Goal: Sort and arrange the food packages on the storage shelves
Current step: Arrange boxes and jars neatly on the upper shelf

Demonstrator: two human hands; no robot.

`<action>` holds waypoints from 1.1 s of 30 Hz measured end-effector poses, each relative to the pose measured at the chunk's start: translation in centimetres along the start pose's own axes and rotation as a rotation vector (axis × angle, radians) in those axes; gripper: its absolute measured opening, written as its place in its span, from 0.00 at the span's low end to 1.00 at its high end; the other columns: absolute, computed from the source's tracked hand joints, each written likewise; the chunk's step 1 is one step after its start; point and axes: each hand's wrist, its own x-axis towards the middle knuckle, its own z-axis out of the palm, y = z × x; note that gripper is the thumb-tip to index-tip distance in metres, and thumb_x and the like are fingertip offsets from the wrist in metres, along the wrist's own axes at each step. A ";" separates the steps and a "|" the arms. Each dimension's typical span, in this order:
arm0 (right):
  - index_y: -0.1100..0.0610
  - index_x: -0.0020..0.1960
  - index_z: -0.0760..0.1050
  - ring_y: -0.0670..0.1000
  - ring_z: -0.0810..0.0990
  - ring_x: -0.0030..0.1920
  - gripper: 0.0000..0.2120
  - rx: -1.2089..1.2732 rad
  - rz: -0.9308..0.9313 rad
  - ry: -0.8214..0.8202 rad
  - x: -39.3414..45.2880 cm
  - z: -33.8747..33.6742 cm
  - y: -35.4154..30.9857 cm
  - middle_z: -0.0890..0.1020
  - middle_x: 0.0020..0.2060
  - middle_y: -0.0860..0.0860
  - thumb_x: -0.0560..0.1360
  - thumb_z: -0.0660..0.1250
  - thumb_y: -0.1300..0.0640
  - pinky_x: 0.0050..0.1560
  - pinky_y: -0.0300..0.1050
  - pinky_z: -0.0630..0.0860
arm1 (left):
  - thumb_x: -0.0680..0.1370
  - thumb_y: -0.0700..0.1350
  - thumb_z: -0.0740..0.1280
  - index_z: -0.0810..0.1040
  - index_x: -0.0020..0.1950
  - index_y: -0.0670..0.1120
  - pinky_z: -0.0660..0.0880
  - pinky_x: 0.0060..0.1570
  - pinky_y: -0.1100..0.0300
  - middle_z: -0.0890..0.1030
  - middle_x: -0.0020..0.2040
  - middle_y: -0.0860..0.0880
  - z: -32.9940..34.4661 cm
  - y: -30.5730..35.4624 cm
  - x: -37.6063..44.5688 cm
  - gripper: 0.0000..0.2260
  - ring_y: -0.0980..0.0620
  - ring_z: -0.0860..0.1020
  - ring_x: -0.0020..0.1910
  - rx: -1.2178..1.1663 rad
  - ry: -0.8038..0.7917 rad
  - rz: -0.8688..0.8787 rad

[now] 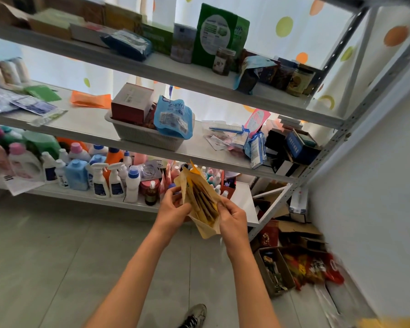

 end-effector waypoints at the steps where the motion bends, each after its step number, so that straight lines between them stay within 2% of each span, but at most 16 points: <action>1: 0.49 0.60 0.81 0.48 0.81 0.59 0.12 0.002 0.001 -0.004 0.2 0.0 0.0 0.83 0.55 0.47 0.84 0.60 0.58 0.60 0.47 0.80 | 0.77 0.33 0.67 0.68 0.67 0.50 0.80 0.37 0.65 0.76 0.56 0.52 0.0 0.1 0.1 0.22 0.56 0.78 0.53 -0.006 -0.003 -0.008; 4: 0.46 0.55 0.80 0.48 0.81 0.58 0.12 0.018 0.003 -0.013 0.5 0.0 -0.3 0.84 0.54 0.47 0.84 0.60 0.58 0.58 0.44 0.81 | 0.77 0.34 0.68 0.68 0.68 0.50 0.82 0.43 0.58 0.77 0.57 0.51 -0.3 0.3 0.3 0.22 0.53 0.79 0.55 -0.019 -0.016 -0.031; 11: 0.44 0.52 0.80 0.47 0.82 0.56 0.13 0.049 -0.007 -0.022 1.1 0.2 -1.1 0.84 0.53 0.47 0.84 0.60 0.58 0.55 0.43 0.82 | 0.78 0.36 0.68 0.68 0.67 0.51 0.81 0.40 0.62 0.77 0.56 0.52 -0.2 1.5 0.5 0.20 0.55 0.79 0.54 0.007 -0.028 -0.022; 13: 0.45 0.52 0.81 0.46 0.82 0.54 0.13 0.051 -0.009 -0.030 1.0 0.4 -1.4 0.84 0.51 0.47 0.84 0.60 0.59 0.51 0.39 0.82 | 0.78 0.38 0.69 0.70 0.66 0.50 0.81 0.39 0.62 0.79 0.56 0.51 -0.3 1.7 0.5 0.19 0.54 0.79 0.54 0.011 -0.017 -0.029; 16: 0.47 0.54 0.81 0.46 0.83 0.54 0.12 0.072 -0.007 -0.012 0.9 0.6 -1.5 0.85 0.51 0.47 0.84 0.60 0.59 0.47 0.36 0.81 | 0.77 0.41 0.72 0.75 0.62 0.48 0.81 0.40 0.61 0.81 0.55 0.50 -0.8 2.2 0.5 0.15 0.52 0.82 0.53 0.092 -0.036 -0.018; 20: 0.52 0.61 0.81 0.42 0.82 0.52 0.13 0.084 -0.020 -0.052 0.6 0.9 -1.7 0.85 0.52 0.47 0.84 0.59 0.59 0.42 0.30 0.78 | 0.76 0.40 0.72 0.80 0.51 0.41 0.82 0.41 0.58 0.84 0.48 0.46 -1.1 2.9 0.3 0.06 0.50 0.84 0.48 0.168 -0.034 0.005; 22: 0.55 0.64 0.80 0.42 0.82 0.53 0.14 0.077 -0.056 -0.094 0.3 1.4 -1.6 0.84 0.54 0.47 0.84 0.60 0.60 0.43 0.29 0.77 | 0.76 0.39 0.72 0.80 0.48 0.39 0.82 0.41 0.59 0.84 0.46 0.44 -0.9 3.2 0.2 0.04 0.49 0.85 0.47 0.179 -0.001 0.027; 25: 0.54 0.66 0.80 0.44 0.79 0.59 0.15 0.059 -0.116 -0.153 -0.3 2.4 -1.4 0.82 0.60 0.49 0.84 0.60 0.62 0.47 0.29 0.76 | 0.78 0.39 0.70 0.80 0.47 0.40 0.82 0.42 0.60 0.84 0.45 0.44 -0.3 3.3 -0.3 0.02 0.49 0.85 0.46 0.169 0.045 0.066; 28: 0.47 0.61 0.81 0.46 0.77 0.64 0.15 0.067 -0.152 -0.177 -0.5 3.1 -0.8 0.81 0.63 0.49 0.83 0.61 0.62 0.59 0.38 0.78 | 0.80 0.41 0.67 0.79 0.51 0.42 0.82 0.44 0.58 0.84 0.49 0.44 0.2 3.4 -0.6 0.04 0.48 0.84 0.51 0.103 0.071 0.036; 30: 0.50 0.64 0.81 0.47 0.74 0.69 0.16 0.035 -0.153 -0.169 -0.5 3.4 -0.5 0.78 0.66 0.48 0.82 0.62 0.62 0.69 0.45 0.73 | 0.82 0.46 0.64 0.78 0.56 0.43 0.82 0.44 0.58 0.83 0.53 0.45 0.6 3.8 -0.9 0.08 0.47 0.83 0.54 -0.003 0.040 -0.013; 33: 0.50 0.67 0.79 0.46 0.69 0.72 0.17 -0.027 -0.170 -0.156 -0.8 3.5 0.0 0.72 0.71 0.45 0.82 0.63 0.61 0.74 0.49 0.69 | 0.78 0.57 0.66 0.76 0.64 0.46 0.82 0.44 0.54 0.84 0.57 0.46 1.1 4.1 -1.4 0.20 0.48 0.83 0.55 -0.184 -0.051 0.018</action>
